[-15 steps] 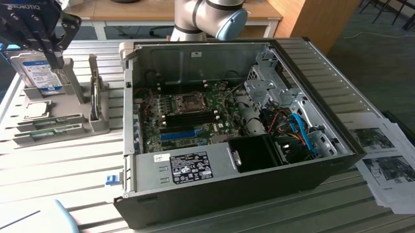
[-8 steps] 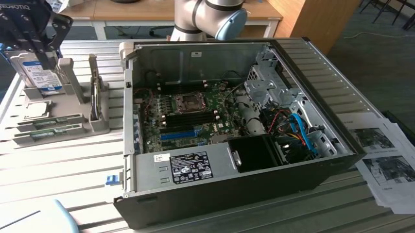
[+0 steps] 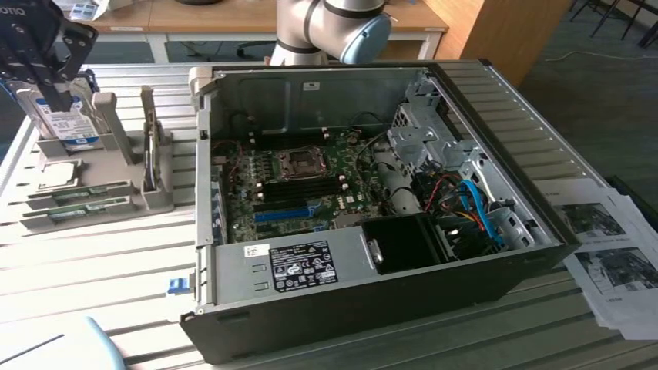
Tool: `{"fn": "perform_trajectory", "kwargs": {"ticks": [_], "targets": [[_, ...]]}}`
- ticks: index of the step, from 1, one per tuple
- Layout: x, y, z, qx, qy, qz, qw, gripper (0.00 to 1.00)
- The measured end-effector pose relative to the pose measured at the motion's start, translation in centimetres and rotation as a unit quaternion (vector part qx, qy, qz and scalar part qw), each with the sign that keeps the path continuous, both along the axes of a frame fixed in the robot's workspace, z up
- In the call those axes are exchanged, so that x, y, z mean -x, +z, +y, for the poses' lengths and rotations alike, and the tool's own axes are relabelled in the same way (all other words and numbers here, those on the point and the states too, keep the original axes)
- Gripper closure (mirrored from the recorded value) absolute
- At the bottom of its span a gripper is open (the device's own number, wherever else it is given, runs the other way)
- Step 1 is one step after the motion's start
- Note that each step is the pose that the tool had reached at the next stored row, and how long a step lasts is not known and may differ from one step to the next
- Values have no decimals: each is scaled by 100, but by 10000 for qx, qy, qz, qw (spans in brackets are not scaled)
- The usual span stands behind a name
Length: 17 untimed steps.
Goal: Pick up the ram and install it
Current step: 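Reach for the ram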
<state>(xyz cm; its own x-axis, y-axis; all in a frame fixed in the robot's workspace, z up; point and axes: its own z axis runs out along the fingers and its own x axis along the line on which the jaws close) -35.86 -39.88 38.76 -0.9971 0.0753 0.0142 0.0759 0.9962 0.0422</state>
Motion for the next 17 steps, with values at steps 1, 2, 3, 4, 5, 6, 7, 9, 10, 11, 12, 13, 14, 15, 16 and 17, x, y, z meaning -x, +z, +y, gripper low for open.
{"fn": "perform_trajectory", "kwargs": {"ticks": [1,2,3,4,5,6,7,9,10,11,12,13,14,15,16,17], "targets": [[19,-1,0,0,0,2,10000,91],[35,-1,0,0,0,4,10000,91],[52,-1,0,0,0,6,10000,91],[64,-1,0,0,0,6,10000,91],[69,-2,0,0,0,6,10000,91],[69,-1,0,0,1,6,10000,91],[69,-1,0,0,1,6,10000,91],[70,-1,0,0,0,6,10000,91],[71,-1,0,0,0,6,10000,91],[70,-1,0,0,0,6,10000,91],[71,-1,0,0,0,6,10000,91],[71,-1,0,0,0,7,10000,91],[71,-1,0,0,0,6,10000,91],[71,-1,0,0,0,7,10000,91],[71,-1,0,0,0,7,10000,91],[70,-1,0,0,0,6,10000,91]]}}
